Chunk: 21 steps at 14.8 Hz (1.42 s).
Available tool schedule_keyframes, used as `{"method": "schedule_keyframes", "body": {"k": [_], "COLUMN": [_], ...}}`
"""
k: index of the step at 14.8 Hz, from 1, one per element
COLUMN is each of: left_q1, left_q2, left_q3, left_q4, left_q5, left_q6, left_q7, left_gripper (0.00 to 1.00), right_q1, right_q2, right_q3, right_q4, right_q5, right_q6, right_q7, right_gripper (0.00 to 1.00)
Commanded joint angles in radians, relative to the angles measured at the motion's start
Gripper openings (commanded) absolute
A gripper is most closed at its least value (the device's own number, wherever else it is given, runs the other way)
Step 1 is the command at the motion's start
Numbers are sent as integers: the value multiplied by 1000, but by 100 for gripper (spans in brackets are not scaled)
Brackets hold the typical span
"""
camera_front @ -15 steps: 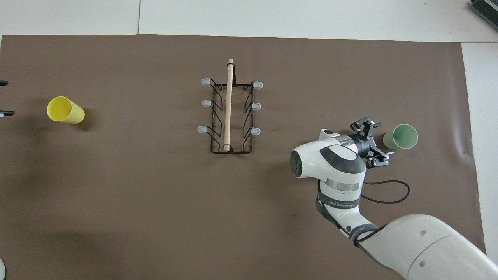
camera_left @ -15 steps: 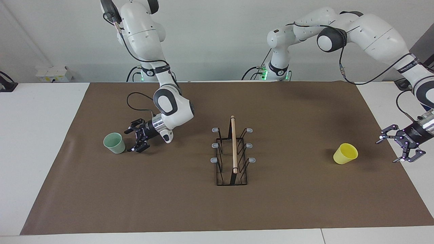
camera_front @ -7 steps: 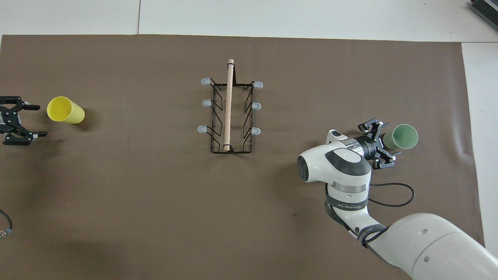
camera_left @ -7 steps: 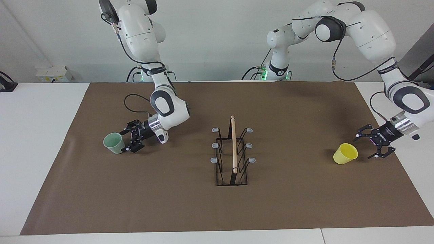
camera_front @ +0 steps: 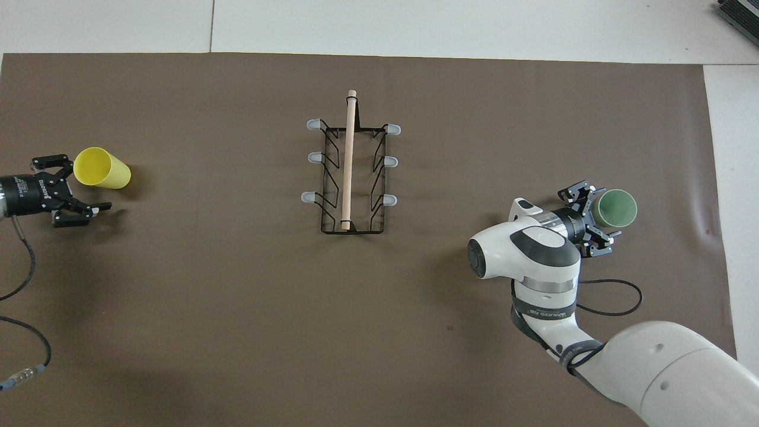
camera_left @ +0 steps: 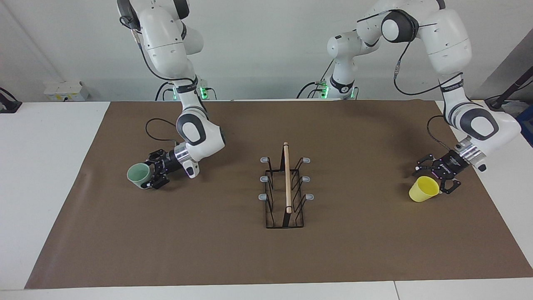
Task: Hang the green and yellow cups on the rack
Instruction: 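Grasp the green cup with the right gripper while the left gripper grasps the yellow cup, then lift the green cup with the right gripper while the left gripper lifts the yellow cup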
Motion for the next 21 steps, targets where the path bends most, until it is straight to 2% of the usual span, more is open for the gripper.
{"method": "schedule_keyframes", "body": {"k": [1, 2, 3, 4, 8, 11, 14, 15, 16, 17, 21], "left_q1": [-34, -43, -48, -48, -71, -94, -111, -123, -135, -143, -178], "left_q2": [-38, -38, -43, -43, -43, -42, -43, -46, -46, -60, -97], "left_q3": [6, 6, 6, 6, 6, 6, 8, 8, 9, 9, 16], "left_q4": [-55, -55, -65, -71, -68, -70, -70, -70, -71, -79, -73], "left_q5": [-43, -44, -49, -64, -86, -99, -99, -99, -99, -99, -95], "left_q6": [74, 75, 75, 75, 91, 95, 100, 103, 118, 127, 144], "left_q7": [23, 37, 72, 100, 125, 155, 171, 172, 184, 227, 270], "left_gripper": [100, 100, 100, 100, 100, 100, 100, 89, 24, 0, 0], "right_q1": [-30, -32, -32, -30, -18, -14, -43, -73, -96, -101, -145], "right_q2": [-6, -6, -6, -8, -14, -57, -145, -175, -201, -222, -261], "right_q3": [8, 8, 8, 8, 9, 35, 39, 39, 39, 39, 39], "right_q4": [-31, -33, -34, -36, -22, 38, 102, 113, 118, 130, 179], "right_q5": [-90, -90, -92, -90, -69, 95, 344, 453, 553, 624, 892], "right_q6": [26, 28, 29, 28, 13, 28, 101, 143, 170, 177, 178], "right_q7": [31, 33, 33, 39, 82, 65, -11, -28, -51, -70, -139], "right_gripper": [90, 69, 22, 0, 0, 0, 0, 0, 0, 0, 0]}}
